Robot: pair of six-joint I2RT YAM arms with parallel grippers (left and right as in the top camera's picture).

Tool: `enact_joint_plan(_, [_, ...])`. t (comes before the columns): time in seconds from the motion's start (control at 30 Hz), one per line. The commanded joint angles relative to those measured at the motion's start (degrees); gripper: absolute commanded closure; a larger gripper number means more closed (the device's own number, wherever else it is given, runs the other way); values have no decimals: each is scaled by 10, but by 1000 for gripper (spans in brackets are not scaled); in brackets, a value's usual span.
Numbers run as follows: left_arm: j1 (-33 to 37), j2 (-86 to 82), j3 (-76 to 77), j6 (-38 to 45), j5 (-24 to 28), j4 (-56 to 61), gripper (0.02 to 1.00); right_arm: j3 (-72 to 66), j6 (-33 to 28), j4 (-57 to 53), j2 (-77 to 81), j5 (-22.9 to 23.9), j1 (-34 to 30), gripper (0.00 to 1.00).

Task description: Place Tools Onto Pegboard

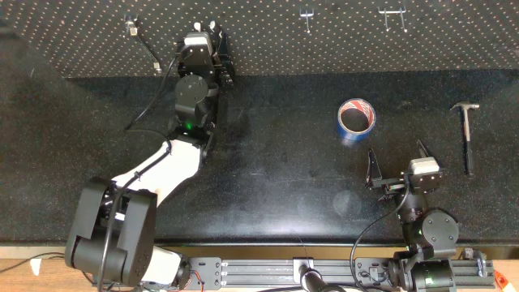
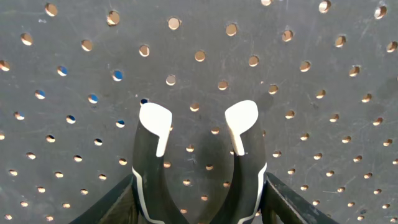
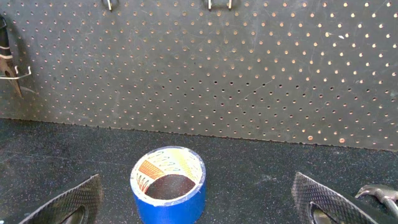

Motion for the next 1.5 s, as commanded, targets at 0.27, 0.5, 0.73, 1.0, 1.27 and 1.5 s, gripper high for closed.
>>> enact_joint_plan(0.27, [0, -2, 17, 7, 8, 7, 417, -2, -8, -3, -4, -1, 4, 3])
enact_joint_plan(0.5, [0, -4, 17, 7, 8, 2, 77, -2, -8, -3, -4, -1, 4, 3])
enact_joint_plan(0.73, [19, -123, 11, 7, 54, -181, 23, -2, -8, -3, -4, -1, 4, 3])
enact_joint_plan(1.0, [73, -367, -212, 3, 92, -224, 23, -2, -8, -3, -4, -1, 4, 3])
enact_joint_plan(1.27, [147, -694, -417, 3, 94, -236, 23, -2, -9, -3, -4, -1, 4, 3])
enact_joint_plan(1.5, [155, -850, -433, 3, 88, -419, 23, -2, -8, -3, -4, -1, 4, 1])
